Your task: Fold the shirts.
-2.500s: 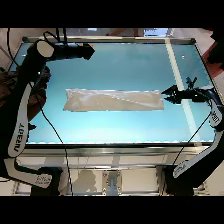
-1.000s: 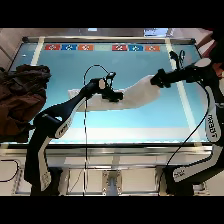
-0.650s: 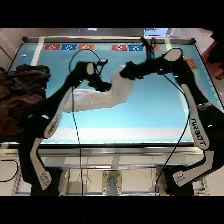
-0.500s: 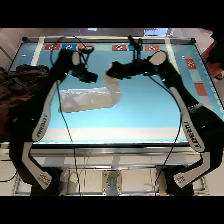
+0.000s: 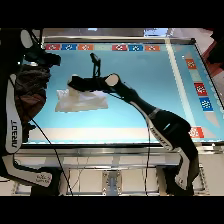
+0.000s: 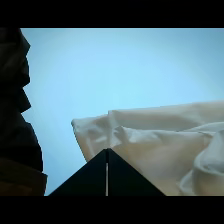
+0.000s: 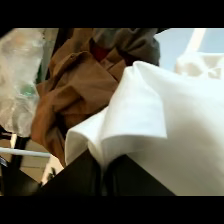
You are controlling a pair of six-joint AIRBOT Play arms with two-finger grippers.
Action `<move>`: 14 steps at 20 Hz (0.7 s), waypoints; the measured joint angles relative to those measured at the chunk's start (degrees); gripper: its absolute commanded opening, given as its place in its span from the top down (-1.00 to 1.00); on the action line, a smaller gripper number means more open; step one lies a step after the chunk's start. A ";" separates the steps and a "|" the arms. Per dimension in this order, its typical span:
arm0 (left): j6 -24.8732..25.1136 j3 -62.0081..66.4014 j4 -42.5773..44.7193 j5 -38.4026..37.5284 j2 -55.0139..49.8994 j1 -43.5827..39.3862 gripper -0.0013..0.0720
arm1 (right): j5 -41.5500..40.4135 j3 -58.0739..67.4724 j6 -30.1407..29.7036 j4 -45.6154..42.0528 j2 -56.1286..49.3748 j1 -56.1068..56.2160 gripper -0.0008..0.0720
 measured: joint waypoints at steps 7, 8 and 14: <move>-0.13 -0.02 -0.33 -1.25 0.72 1.01 0.93 | -2.43 5.73 -6.54 10.14 -5.64 -4.63 -0.12; -0.13 -0.02 -0.42 -1.27 0.72 1.05 0.93 | 0.63 5.92 -6.91 8.83 -5.38 -7.34 -0.12; -0.20 -0.02 -0.46 -0.81 0.76 1.07 0.93 | 31.23 2.32 6.23 -16.57 -5.05 -24.26 -0.43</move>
